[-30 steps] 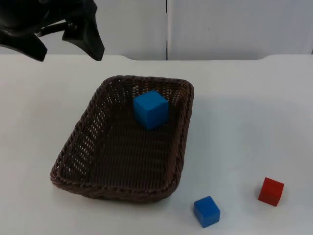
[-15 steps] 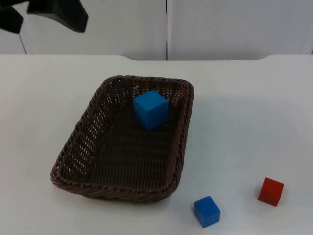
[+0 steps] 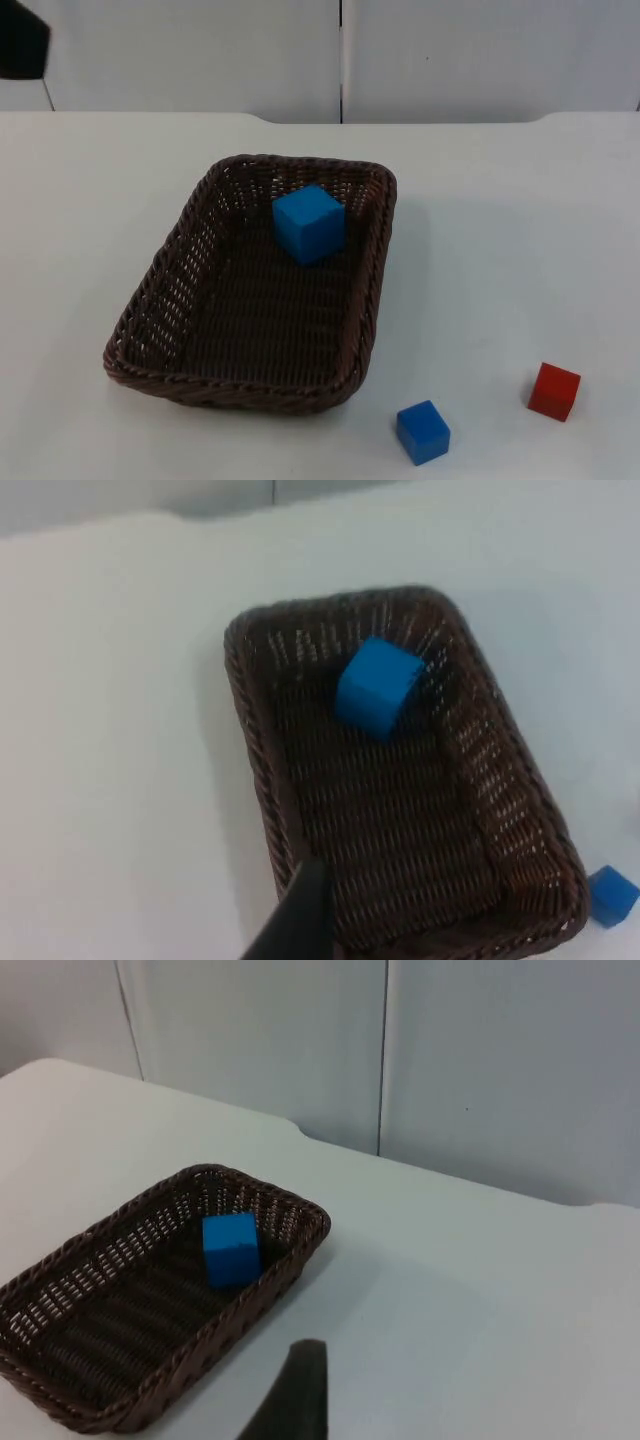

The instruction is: Pick up the basket with the left hand and place the largest block into the basket with the right hand.

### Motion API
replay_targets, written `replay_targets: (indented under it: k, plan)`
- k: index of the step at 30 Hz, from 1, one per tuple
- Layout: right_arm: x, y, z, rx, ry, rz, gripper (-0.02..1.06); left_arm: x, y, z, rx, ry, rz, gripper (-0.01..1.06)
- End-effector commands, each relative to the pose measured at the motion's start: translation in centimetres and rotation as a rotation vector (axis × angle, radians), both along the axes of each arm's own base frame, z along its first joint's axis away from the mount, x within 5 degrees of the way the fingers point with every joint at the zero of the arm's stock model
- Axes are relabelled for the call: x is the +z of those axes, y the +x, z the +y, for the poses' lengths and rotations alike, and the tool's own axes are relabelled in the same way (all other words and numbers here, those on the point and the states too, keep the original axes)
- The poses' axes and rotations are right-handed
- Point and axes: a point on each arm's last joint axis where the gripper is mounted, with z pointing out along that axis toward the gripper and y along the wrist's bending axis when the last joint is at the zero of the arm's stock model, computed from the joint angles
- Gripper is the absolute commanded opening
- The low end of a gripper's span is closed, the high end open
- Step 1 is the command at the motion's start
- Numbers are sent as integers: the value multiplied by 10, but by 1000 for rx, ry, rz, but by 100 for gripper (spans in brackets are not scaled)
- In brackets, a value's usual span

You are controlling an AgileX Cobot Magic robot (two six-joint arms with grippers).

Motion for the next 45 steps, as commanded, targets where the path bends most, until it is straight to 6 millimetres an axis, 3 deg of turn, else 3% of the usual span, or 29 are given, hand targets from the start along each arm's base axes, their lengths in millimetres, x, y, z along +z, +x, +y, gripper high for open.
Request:
replay_targets:
  k: [1,16,27,37,45]
  plan:
    - [-5,-7,-4,5,7,2,85,4,-14,4,-8,-6,-54,89]
    - [-16,-41,-15,142,-45,28,85,-1,-87,28,-40,18,-183,89]
    - [-28,-70,-33,169,-42,26,85,-18,-136,45,-47,19,-288,89]
    - [-44,-77,-29,253,-79,115,85,-29,-157,55,-28,52,-285,89]
    - [-49,-77,-29,267,-106,134,85,-36,-154,58,23,57,-234,89]
